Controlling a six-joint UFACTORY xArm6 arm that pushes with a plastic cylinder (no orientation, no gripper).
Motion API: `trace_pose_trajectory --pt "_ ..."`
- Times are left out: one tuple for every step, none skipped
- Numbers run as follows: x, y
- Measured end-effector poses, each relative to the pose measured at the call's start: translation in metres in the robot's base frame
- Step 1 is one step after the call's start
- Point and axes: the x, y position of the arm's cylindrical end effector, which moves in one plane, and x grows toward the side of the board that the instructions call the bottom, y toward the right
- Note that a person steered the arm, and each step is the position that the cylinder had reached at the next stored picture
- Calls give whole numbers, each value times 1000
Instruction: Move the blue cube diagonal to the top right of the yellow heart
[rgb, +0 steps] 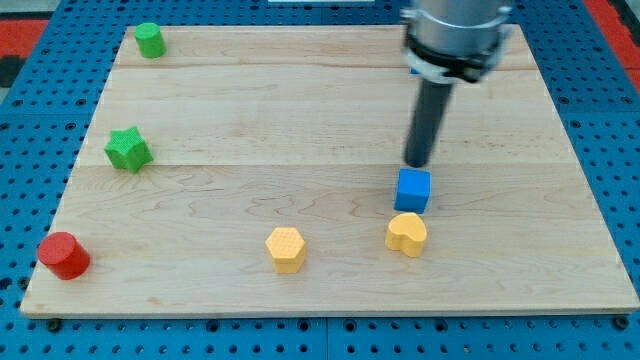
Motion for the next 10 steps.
trace_pose_trajectory --pt "5 86" --pt "92 86" --pt "163 60" --pt "144 -13" --pt "117 -15" --pt "123 60" --pt "99 47" --pt "54 -49" --pt "-2 -56" --pt "-43 -98"
